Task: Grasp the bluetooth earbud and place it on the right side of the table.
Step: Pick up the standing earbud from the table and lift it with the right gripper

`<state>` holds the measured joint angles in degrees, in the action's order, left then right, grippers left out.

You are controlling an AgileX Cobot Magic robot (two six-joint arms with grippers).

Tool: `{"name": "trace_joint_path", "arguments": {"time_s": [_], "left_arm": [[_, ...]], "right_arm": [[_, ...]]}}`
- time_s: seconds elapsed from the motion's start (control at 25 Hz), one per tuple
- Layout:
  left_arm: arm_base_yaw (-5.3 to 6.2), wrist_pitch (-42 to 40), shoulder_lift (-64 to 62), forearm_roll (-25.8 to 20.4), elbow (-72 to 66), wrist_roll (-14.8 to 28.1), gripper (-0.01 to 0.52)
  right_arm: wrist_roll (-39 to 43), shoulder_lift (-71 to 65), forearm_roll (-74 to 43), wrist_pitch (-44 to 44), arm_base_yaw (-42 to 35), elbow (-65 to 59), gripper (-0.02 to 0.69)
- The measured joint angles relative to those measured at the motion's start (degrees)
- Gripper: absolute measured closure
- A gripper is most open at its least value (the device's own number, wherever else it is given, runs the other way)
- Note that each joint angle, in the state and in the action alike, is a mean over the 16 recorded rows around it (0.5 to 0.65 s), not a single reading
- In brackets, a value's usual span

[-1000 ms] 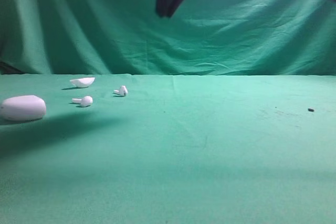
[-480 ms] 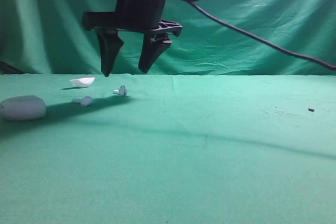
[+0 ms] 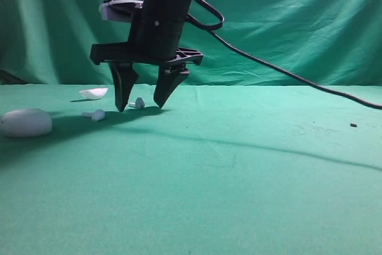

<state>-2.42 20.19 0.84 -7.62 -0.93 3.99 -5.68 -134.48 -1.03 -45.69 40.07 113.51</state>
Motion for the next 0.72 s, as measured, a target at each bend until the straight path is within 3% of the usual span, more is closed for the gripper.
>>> {"name": "trace_joint_path", "arguments": {"time_s": [0.24,0.72], "left_arm": [[0.00,0.00,0.00,0.00,0.00,0.00,0.514],[0.00,0.00,0.00,0.00,0.00,0.00,0.514]], "right_arm": [[0.27,-1.46,-0.34,0.66,0.00,0.48,0.253],[0.35,-1.78,-0.53,-0.27,-0.04,1.49,0.531]]}}
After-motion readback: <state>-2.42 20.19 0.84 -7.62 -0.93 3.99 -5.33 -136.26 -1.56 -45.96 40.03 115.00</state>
